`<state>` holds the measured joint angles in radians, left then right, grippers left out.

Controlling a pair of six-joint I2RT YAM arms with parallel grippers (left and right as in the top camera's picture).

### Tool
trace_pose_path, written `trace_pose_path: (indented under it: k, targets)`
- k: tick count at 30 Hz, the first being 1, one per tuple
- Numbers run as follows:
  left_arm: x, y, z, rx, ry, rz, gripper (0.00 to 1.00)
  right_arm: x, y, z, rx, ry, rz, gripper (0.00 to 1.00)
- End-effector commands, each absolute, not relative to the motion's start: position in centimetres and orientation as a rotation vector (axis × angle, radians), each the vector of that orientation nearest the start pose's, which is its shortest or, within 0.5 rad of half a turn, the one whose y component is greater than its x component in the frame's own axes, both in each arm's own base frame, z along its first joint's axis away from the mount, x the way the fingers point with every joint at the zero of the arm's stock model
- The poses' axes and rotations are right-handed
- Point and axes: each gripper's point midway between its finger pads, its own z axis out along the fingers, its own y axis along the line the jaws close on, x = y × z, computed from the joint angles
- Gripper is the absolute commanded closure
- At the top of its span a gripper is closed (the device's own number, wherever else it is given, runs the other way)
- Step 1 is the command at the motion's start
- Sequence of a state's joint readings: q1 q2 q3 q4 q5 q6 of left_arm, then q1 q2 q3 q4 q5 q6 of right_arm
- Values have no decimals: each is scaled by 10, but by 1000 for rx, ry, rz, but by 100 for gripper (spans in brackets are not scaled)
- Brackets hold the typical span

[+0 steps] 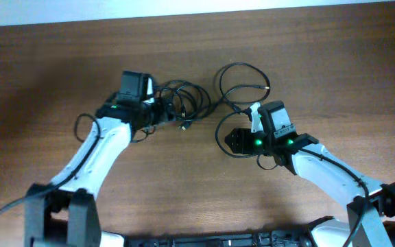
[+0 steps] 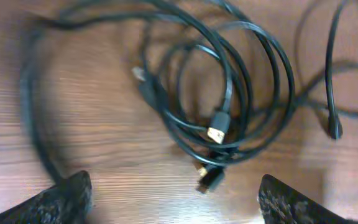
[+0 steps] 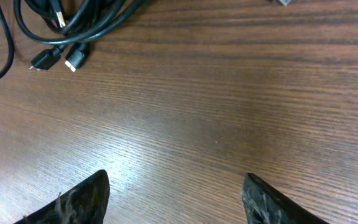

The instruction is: Untangle cables

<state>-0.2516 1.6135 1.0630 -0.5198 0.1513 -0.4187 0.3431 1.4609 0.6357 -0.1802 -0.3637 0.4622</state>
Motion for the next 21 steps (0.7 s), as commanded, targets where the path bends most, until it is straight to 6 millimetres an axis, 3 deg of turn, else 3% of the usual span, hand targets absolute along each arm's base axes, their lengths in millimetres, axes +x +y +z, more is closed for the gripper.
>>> trace_pose_path:
  k: [1,3,6,7,9,10,12,13,16,17,19,21]
  targets:
    - [378,-141,96,-2,2632,-462,13,286,167,35,0,2678,733,32]
    - [393,-127,132,18,2564,-335,13,286,167,35,-1,2678,733,32]
    - [396,-109,196,41,2549,-178,12,286,167,35,0,2678,734,32]
    - [396,-119,204,67,2535,-236,12,286,167,35,0,2678,734,32]
    - [399,-162,210,176,2491,-485,13,286,167,35,0,2679,734,32]
    - [404,-177,200,210,2495,-521,14,286,167,35,0,2679,734,32]
    - [407,-195,138,246,2638,-506,13,284,166,34,1,2684,732,32]
    - [406,-195,100,242,2733,-485,13,284,166,34,1,2685,732,32]
    - [388,-171,30,94,2978,-409,29,284,166,34,2,2685,732,32]
    - [384,-164,18,54,3021,-386,31,284,166,34,2,2685,732,32]
    - [384,-160,17,45,3029,-361,32,284,166,34,2,2686,731,32]
    - [374,-143,13,26,3079,-219,36,284,166,34,2,2686,731,32]
